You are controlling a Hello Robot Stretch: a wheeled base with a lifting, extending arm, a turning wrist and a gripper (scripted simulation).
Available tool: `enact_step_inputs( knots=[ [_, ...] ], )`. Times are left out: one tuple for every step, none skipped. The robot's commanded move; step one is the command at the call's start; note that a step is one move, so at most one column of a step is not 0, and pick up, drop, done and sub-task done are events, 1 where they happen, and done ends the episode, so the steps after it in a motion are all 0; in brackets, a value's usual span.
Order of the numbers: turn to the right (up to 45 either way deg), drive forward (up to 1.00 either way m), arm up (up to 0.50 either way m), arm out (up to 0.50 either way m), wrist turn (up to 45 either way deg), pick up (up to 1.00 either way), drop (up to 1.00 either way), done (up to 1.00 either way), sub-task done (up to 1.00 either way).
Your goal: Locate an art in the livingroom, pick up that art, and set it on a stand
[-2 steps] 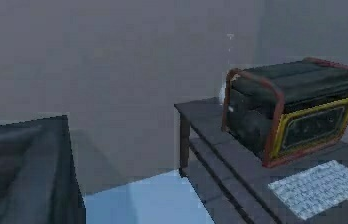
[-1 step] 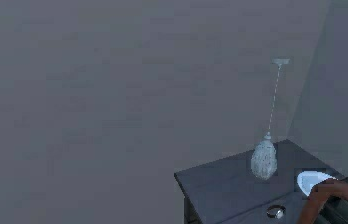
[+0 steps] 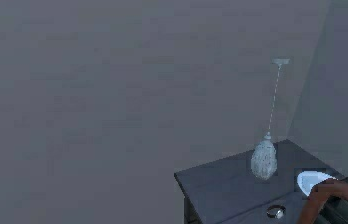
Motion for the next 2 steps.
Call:
enact_step_inputs(
  knots=[
    [0.0,0.0,0.34,0.0,0.0,0.0,0.0,0.0,0.0],
    [0.0,0.0,0.0,0.46,0.0,0.0,0.0,0.0,0.0]
  ],
)
